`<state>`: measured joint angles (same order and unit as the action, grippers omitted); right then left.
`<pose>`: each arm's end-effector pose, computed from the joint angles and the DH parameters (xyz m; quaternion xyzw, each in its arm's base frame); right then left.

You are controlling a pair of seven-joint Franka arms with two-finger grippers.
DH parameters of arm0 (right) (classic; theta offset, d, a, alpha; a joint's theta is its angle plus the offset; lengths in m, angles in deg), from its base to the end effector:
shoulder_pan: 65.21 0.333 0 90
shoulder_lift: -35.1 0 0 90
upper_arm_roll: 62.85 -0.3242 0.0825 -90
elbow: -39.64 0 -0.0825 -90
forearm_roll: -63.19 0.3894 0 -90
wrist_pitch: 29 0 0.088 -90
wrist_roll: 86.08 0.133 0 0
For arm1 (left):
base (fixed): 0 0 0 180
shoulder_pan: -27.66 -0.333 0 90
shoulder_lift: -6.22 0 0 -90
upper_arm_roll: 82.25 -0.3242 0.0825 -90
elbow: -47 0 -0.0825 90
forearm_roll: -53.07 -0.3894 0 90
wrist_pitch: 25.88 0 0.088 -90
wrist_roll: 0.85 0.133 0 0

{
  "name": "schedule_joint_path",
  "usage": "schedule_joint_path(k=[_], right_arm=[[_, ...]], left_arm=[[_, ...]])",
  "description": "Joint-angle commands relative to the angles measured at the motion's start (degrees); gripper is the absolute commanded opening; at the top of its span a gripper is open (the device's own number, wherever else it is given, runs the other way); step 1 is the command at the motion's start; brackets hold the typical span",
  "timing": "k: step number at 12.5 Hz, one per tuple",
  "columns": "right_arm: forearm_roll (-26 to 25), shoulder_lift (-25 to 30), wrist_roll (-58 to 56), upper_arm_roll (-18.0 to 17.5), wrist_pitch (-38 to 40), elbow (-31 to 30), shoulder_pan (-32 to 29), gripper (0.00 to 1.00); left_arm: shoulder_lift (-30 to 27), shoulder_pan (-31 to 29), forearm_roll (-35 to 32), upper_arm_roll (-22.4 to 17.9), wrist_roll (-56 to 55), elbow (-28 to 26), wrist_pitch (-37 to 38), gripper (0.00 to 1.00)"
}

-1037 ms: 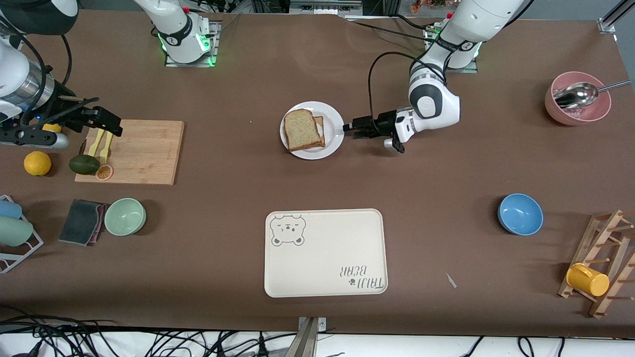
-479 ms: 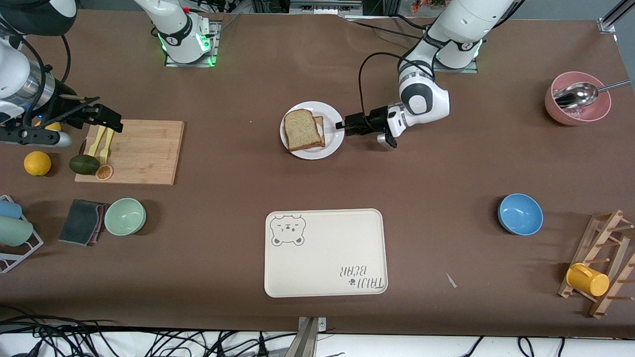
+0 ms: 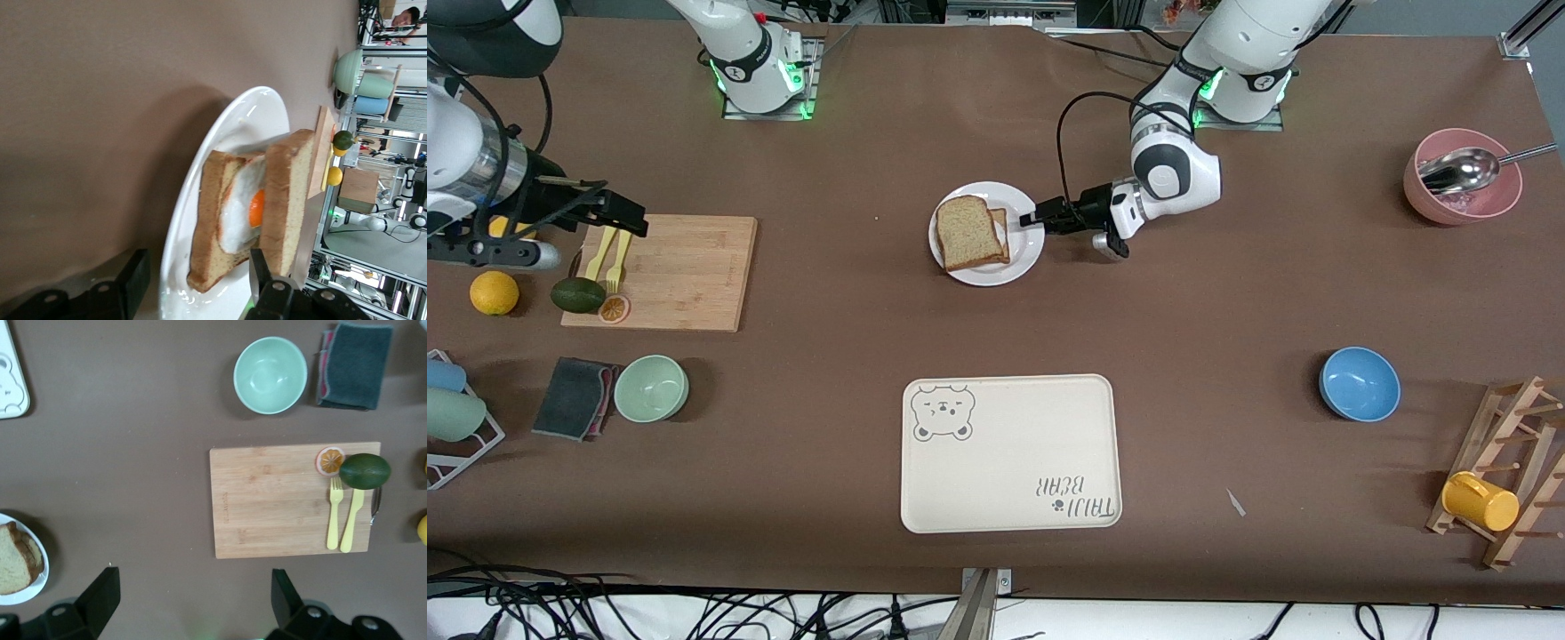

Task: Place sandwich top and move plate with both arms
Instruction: 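Slide the plate with the left gripper onto the white bear tray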

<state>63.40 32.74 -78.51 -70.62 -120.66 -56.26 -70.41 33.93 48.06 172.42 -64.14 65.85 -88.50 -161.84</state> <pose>0.5645 0.0246 0.5372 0.9974 -0.0436 -0.0576 0.0005 0.3496 -0.3331 0.1027 0.8566 0.0936 -0.0368 0.5061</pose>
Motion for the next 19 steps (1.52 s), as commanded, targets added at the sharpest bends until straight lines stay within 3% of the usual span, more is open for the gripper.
schedule_joint_path(k=[1,3,9,15,19], right_arm=[[-0.39,0.42,-1.24,0.57,1.40,4.57,0.02,1.00],[-1.00,0.16,-0.63,0.39,1.04,6.60,0.29,1.00],[-1.00,-0.28,6.30,0.39,1.48,6.61,0.29,1.00],[-0.39,-0.98,5.01,0.39,1.66,6.60,0.11,1.00],[3.82,-3.70,5.26,0.39,-4.22,6.69,0.20,1.00]], left_arm=[[0.32,1.21,2.82,0.09,1.94,-0.03,-1.32,0.44],[0.41,1.21,2.82,0.09,1.85,0.06,-1.24,0.17],[0.41,1.04,5.19,0.26,1.76,0.24,-1.24,0.00],[-3.10,-0.27,7.74,-0.09,1.50,0.85,-1.32,0.00],[-3.29,-1.34,7.65,-1.41,-0.17,6.98,-5.44,0.00]])
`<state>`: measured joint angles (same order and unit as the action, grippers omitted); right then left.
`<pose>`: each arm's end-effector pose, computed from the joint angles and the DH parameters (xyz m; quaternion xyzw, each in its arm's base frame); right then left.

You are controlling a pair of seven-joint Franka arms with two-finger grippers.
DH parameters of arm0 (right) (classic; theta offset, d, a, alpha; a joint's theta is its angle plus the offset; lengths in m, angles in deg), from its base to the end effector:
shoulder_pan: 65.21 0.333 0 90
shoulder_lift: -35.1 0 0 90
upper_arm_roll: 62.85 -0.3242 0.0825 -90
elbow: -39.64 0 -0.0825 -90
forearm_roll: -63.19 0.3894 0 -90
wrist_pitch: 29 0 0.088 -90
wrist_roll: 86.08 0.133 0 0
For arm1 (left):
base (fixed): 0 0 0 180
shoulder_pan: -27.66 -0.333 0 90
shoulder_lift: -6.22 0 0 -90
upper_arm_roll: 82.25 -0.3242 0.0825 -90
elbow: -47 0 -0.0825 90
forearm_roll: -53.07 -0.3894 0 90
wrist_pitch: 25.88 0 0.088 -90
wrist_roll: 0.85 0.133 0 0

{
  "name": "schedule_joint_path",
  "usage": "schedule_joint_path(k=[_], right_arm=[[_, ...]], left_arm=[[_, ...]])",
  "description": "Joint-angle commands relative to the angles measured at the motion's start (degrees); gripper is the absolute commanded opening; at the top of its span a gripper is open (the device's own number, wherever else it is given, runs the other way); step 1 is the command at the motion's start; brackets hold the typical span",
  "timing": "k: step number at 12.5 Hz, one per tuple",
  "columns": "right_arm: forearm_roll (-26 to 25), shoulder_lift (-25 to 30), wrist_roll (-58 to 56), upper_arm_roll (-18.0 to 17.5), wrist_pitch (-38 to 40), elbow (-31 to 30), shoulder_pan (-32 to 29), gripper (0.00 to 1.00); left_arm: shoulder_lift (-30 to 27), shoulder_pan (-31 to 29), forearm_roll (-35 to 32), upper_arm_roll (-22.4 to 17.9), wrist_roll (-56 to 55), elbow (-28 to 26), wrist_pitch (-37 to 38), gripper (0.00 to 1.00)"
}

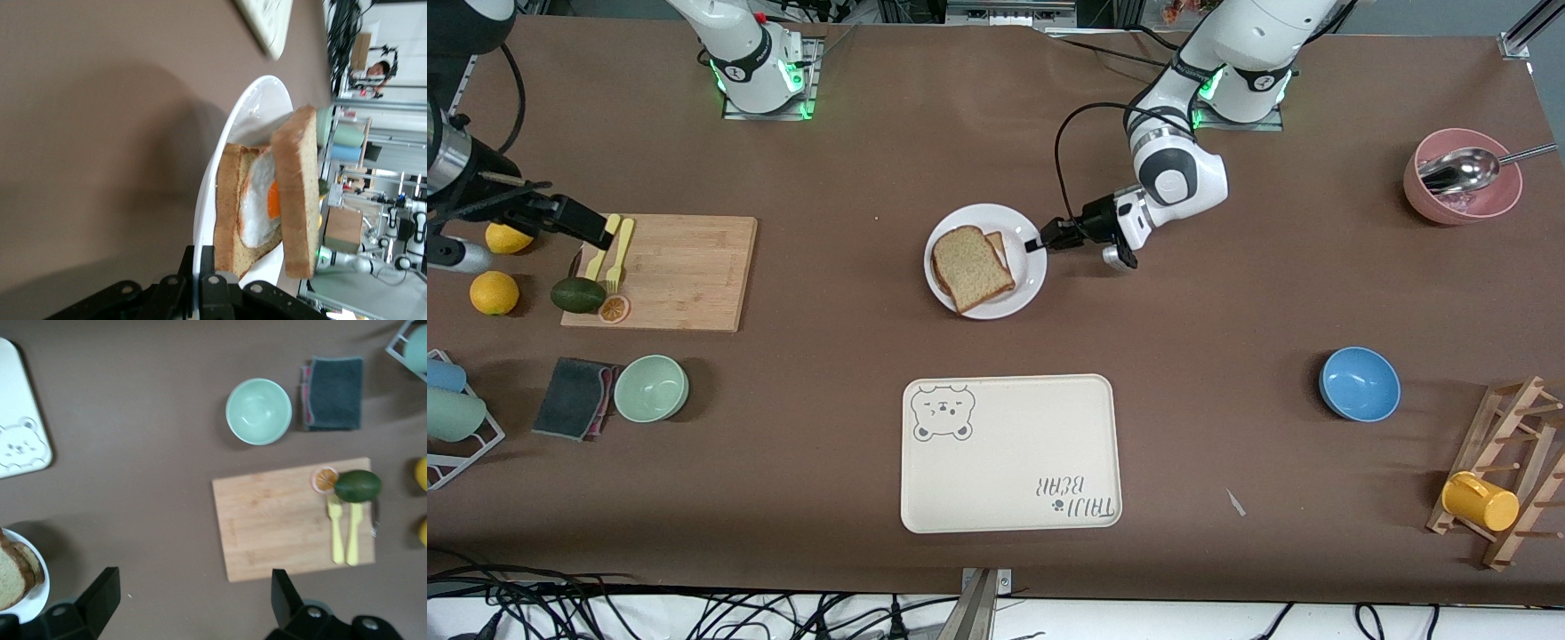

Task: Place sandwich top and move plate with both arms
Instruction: 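Slide the plate with the left gripper onto the white bear tray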

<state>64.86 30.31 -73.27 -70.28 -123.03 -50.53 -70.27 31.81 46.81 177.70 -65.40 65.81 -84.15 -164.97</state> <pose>0.5895 0.0253 0.5638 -0.9955 0.0923 0.0103 0.0187 0.4058 -0.3289 0.1364 0.8444 0.1395 0.0305 0.5164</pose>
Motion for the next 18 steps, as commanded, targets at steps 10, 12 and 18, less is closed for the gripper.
schedule_joint_path(k=[10,12,18], right_arm=[[-5.36,-1.37,-1.21,0.31,3.06,3.51,0.06,1.00],[-4.75,-1.45,-1.65,0.23,3.06,3.68,0.06,1.00],[-4.39,-1.63,-1.39,0.22,2.89,3.59,0.06,1.00]], left_arm=[[9.02,-0.70,1.14,-3.05,-2.51,22.49,-10.92,0.00],[12.19,-1.05,1.14,-3.05,-2.68,27.07,-12.51,0.00],[17.99,-3.51,-1.93,-3.05,-5.13,37.26,-14.80,0.00]])
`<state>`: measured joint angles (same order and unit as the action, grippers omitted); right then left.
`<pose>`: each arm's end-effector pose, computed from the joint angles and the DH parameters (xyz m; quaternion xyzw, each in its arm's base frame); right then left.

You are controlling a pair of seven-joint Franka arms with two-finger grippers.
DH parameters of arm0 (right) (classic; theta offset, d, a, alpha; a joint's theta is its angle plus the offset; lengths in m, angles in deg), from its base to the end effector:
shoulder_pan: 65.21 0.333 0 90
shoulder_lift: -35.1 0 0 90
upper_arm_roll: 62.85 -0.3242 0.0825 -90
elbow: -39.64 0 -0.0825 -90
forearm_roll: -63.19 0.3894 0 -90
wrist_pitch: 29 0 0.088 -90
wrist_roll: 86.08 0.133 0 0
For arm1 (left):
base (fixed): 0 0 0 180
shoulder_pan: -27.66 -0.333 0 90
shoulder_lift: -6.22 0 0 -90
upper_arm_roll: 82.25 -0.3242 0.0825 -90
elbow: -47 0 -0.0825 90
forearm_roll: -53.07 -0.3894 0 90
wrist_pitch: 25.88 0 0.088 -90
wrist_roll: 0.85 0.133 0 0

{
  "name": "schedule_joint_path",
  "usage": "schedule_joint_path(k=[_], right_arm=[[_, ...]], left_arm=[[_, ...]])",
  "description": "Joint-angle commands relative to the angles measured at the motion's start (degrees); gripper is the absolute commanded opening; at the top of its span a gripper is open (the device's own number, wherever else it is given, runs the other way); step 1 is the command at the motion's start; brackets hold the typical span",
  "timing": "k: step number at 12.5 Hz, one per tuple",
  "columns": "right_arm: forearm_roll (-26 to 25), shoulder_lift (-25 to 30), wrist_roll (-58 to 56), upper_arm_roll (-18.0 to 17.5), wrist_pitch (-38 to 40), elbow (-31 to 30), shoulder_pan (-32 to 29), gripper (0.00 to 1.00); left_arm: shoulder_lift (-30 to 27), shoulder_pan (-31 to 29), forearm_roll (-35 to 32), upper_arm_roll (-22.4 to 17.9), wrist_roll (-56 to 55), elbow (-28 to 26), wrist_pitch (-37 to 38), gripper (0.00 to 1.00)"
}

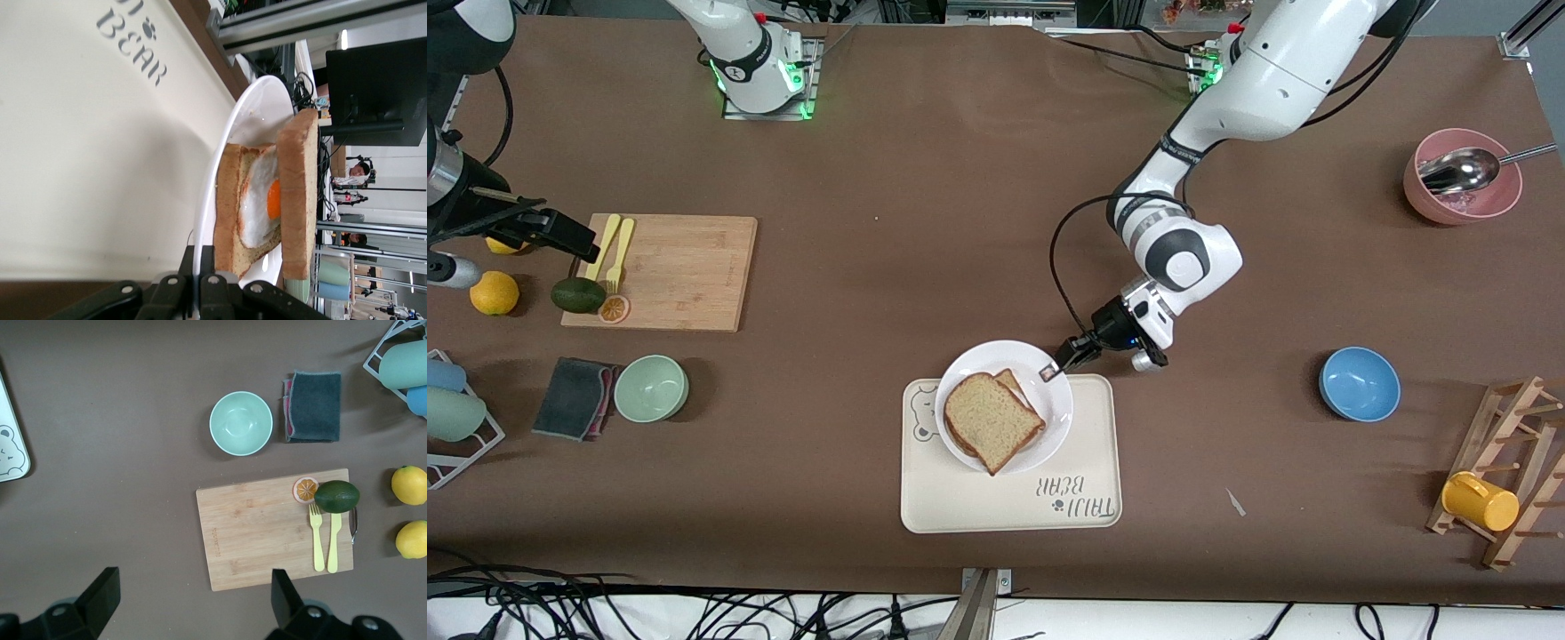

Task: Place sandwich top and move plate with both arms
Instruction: 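Slide the plate with the left gripper onto the white bear tray, then settle the plate on the tray and open the left gripper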

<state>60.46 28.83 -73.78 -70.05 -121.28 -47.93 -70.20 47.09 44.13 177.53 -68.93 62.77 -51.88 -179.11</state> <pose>0.5955 0.0132 0.5677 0.9960 -0.0869 -0.0109 0.0185 0.6083 -0.3167 0.1614 0.8210 0.2196 0.1692 0.4991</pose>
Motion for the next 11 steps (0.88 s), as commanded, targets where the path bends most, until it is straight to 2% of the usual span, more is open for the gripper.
schedule_joint_path(k=[1,6,10,11], right_arm=[[0.01,-0.15,-0.87,-0.09,1.23,0.91,-0.01,1.00],[-0.08,-0.07,-0.87,-0.10,1.14,1.17,0.16,1.00],[-0.08,0.02,-0.87,-0.10,1.58,1.08,0.16,1.00],[-0.16,0.02,-0.87,-0.01,1.58,1.17,0.16,1.00]], left_arm=[[4.03,-0.92,-1.94,0.48,-2.62,7.19,-0.75,0.00],[10.80,-0.39,-2.91,-0.22,-2.62,15.11,-2.07,0.00],[11.60,-0.21,-3.08,-0.84,-2.54,15.74,-2.07,0.02],[11.60,-0.21,-3.08,-1.10,-2.45,15.74,-2.07,0.17]])
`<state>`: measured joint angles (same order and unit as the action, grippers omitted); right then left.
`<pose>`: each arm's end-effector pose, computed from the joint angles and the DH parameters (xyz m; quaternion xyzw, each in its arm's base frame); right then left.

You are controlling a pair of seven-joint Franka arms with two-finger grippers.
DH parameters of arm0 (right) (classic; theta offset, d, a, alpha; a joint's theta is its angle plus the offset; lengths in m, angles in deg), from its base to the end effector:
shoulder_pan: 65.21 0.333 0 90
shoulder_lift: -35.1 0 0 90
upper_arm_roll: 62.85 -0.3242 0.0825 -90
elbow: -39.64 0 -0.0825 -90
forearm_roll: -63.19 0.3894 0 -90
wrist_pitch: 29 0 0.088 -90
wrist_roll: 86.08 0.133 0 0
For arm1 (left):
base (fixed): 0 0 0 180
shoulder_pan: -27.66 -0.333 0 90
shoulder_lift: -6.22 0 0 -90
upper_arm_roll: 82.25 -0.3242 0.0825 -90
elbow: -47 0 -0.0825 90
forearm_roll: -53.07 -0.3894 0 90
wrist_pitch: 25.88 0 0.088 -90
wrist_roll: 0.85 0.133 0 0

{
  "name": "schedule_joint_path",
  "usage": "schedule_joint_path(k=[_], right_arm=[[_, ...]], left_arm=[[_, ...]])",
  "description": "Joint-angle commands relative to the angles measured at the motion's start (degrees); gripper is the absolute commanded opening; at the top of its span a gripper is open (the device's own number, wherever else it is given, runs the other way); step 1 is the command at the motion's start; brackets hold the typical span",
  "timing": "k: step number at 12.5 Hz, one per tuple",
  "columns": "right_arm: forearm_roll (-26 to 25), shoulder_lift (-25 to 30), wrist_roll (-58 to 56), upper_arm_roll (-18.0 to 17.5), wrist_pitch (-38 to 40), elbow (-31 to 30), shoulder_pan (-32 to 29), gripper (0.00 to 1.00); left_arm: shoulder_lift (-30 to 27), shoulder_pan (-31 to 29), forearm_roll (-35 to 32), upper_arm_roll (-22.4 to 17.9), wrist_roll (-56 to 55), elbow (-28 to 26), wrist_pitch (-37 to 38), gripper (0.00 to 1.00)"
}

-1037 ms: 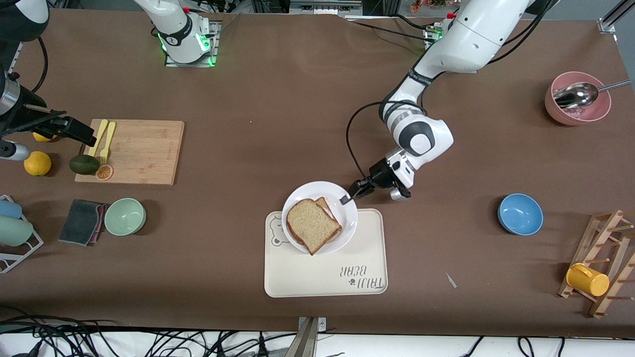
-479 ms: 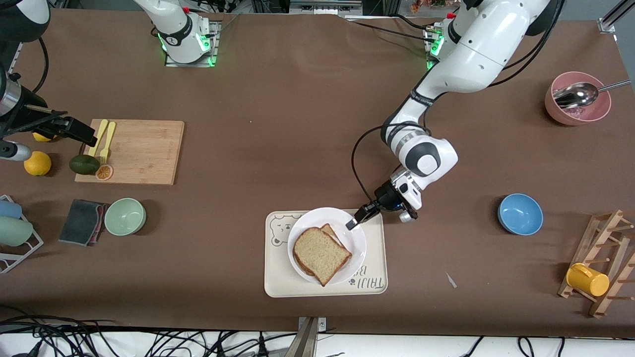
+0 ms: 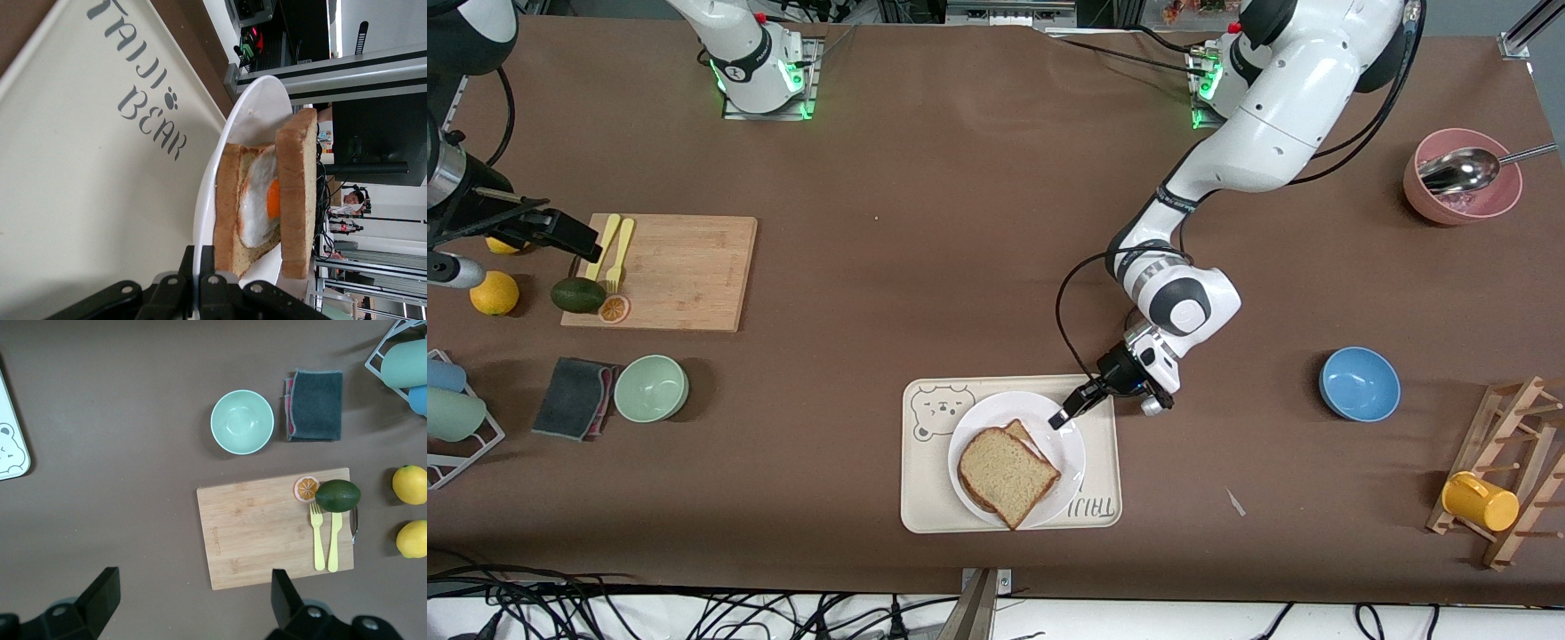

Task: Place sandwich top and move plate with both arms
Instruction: 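Settle the plate on the tray and open the left gripper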

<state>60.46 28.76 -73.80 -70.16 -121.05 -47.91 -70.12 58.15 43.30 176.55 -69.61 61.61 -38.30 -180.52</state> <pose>0.5953 0.0150 0.5668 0.9961 -0.0851 -0.0133 0.0186 0.6639 -0.3082 0.1224 0.8073 0.2460 0.1895 0.5018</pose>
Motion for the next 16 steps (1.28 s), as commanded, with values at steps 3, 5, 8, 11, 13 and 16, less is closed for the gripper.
schedule_joint_path(k=[3,5,8,11,13,16], right_arm=[[-0.08,0.18,0.37,-0.34,1.43,1.07,0.17,1.00],[-0.17,0.18,0.90,-0.34,1.43,0.89,0.79,1.00],[-0.17,0.09,0.90,-0.25,1.43,0.98,0.79,1.00],[-0.17,-0.08,0.90,-0.25,0.55,1.07,0.79,1.00],[-0.16,-0.08,0.90,-0.25,0.55,1.07,0.79,1.00],[-0.52,-0.08,0.90,-0.25,0.46,1.07,0.79,1.00]], left_arm=[[0.45,0.61,-2.11,-0.42,-1.03,2.16,-0.66,0.41],[0.45,0.61,-2.11,-0.42,-1.03,2.16,-0.66,0.41],[0.45,0.96,-2.11,-0.42,-0.86,2.07,-0.66,0.41],[-0.07,0.53,-2.02,-0.42,-0.59,1.37,-0.66,0.52],[-1.30,0.00,-3.86,-0.33,-0.68,-0.38,-0.57,0.56],[-4.72,-0.53,-3.95,-0.33,-0.77,-4.77,-0.66,0.63]])
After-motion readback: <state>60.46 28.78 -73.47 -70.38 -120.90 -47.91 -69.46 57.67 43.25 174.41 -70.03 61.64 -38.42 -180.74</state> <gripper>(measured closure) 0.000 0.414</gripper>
